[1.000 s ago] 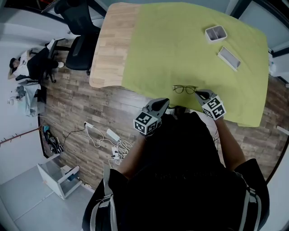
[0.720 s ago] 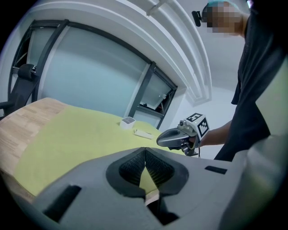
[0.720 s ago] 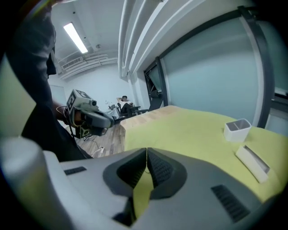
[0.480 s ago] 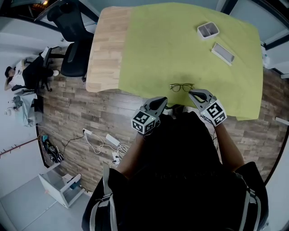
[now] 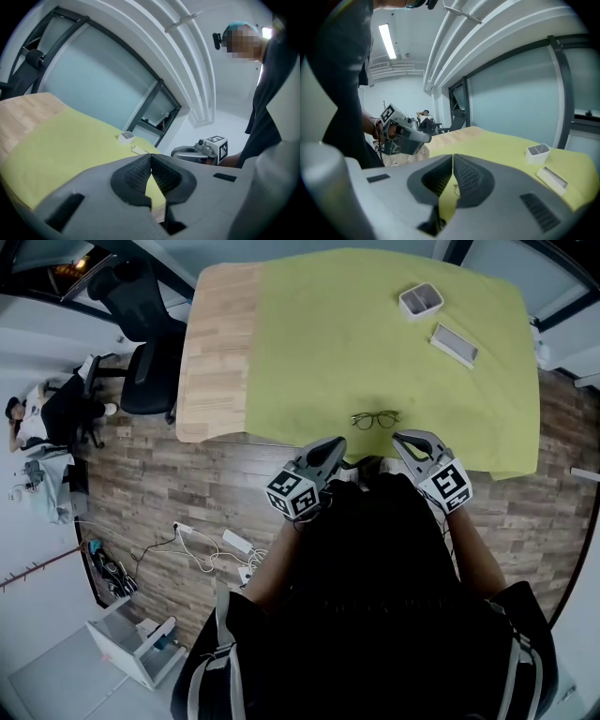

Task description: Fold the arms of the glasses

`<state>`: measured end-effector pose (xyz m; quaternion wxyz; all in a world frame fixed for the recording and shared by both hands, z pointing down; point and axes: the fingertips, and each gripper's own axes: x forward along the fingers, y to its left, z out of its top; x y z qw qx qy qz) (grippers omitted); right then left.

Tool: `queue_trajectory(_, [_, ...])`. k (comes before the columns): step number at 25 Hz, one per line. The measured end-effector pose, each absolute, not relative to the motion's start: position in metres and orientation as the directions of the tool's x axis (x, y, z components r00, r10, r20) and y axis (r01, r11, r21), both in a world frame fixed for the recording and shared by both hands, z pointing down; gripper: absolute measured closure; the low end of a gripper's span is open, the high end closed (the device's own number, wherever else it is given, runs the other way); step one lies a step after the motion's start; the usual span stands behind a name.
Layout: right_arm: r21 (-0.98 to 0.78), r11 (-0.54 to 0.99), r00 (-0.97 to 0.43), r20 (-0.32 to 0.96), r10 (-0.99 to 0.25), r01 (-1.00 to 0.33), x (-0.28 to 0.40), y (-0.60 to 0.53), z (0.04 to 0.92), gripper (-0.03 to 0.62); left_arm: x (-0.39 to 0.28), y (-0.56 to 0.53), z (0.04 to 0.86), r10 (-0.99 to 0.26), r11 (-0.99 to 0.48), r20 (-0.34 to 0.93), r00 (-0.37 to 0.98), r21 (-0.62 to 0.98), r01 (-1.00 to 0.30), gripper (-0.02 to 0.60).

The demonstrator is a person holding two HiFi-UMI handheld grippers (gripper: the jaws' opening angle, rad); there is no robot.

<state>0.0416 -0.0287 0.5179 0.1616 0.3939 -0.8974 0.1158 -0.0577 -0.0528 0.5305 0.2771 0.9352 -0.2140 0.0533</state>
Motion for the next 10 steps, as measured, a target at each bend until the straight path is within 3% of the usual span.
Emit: queue_trajectory(10, [-0.102,0.591,-0.589,0.319,-0.743,-0.801,0.040,-0.023,0.492,0.560,-0.054,-0.047,0.504,-0.295,-0.832,0.176,0.939,0.435,-0.343,0.563])
